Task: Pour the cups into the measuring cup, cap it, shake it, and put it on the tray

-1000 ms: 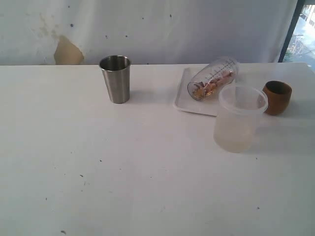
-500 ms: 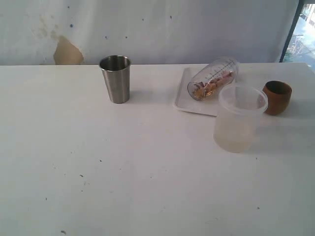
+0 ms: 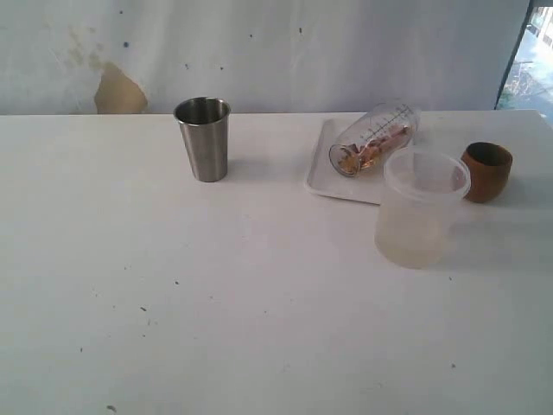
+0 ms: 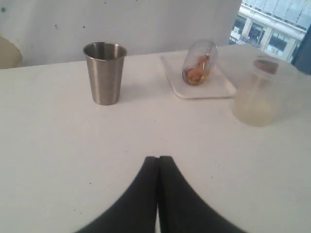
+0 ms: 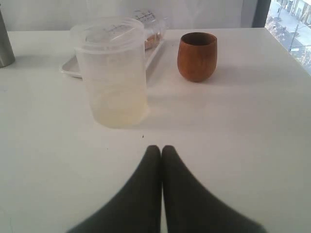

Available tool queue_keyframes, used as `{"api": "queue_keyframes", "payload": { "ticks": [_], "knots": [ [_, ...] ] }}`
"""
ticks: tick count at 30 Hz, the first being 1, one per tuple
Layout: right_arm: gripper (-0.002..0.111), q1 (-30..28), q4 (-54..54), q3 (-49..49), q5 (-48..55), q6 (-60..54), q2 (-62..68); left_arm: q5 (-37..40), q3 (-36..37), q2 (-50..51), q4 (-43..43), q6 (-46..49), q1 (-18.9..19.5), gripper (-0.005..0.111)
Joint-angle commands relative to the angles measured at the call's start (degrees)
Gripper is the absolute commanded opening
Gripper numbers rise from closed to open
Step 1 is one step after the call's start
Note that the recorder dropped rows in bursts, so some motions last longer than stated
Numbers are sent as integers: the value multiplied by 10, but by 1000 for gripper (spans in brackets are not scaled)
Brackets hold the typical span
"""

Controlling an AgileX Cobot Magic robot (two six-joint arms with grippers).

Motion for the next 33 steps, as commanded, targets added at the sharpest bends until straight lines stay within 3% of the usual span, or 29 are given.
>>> {"api": "queue_keyframes", "payload": {
  "ticks": [1,3,6,10,16,19,26,33],
  "knots": [
    [0,-1,-3,1,-5,1,-2,-105,-8,-2,-269,354,87,0],
    [0,-1,-3,1,-5,1,-2,-174,-2,-2,-415,511,141,0],
    [0,-1,-3,1,-5,1,-2,-266,17,-6,-538,596,199,0],
    [0,-1,-3,1,-5,1,-2,-323,48,-20,-546,593,262,0],
    [0,-1,-3,1,-5,1,-2,-324,107,-75,-546,593,375,0],
    [0,-1,-3,1,-5,1,-2,-324,140,-113,-546,593,411,0],
    [0,-1,-3,1,-5,1,-2,-316,195,-201,-546,591,458,0],
    [0,-1,-3,1,-5,1,-2,-186,195,-246,-544,589,492,0]
  ]
}}
